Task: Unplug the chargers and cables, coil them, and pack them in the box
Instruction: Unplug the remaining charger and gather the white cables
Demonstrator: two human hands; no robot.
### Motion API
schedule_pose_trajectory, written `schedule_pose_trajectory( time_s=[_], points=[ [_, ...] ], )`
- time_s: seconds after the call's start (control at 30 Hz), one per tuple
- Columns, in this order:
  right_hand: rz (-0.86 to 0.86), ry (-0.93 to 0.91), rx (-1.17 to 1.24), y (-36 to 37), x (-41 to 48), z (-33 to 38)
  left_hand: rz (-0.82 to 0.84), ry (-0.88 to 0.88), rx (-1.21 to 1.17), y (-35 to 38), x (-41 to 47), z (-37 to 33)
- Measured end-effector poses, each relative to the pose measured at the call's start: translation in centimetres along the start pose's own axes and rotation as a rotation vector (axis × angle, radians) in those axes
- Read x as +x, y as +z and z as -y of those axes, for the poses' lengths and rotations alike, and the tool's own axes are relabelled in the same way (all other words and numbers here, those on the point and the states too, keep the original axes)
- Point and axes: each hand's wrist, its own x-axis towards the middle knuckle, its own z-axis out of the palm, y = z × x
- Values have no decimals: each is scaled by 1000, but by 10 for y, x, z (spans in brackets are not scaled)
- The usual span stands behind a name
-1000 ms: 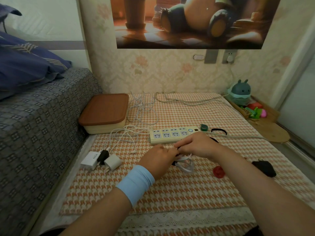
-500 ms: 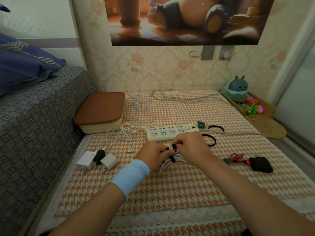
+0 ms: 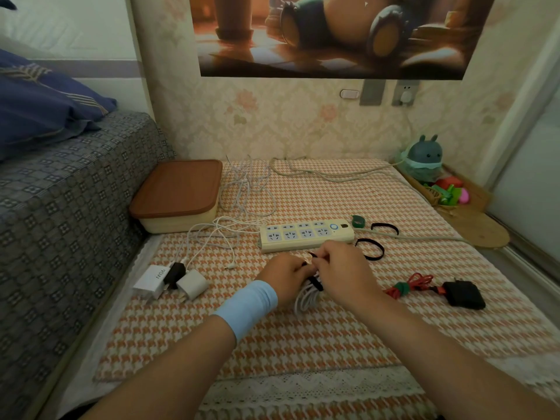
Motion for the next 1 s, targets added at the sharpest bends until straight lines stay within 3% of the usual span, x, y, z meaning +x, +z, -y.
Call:
schedule_pose_trajectory(
  time_s=[0.1, 0.23, 0.43, 0.77, 1.0],
  points=[
    [-86, -216, 68, 2, -6, -10, -20, -37, -70, -4, 3, 2],
    [-134, -459, -27, 6, -13, -32, 1, -50, -89, -3, 8, 2],
    [-103, -600, 20, 6, -19, -57, 9, -74, -120, 3, 11, -2],
    [130, -461, 64, -6, -24, -67, -34, -128, -99, 14, 18, -7],
    [123, -329, 160, -11, -26, -62, -41, -158, -48, 14, 20, -3]
  ],
)
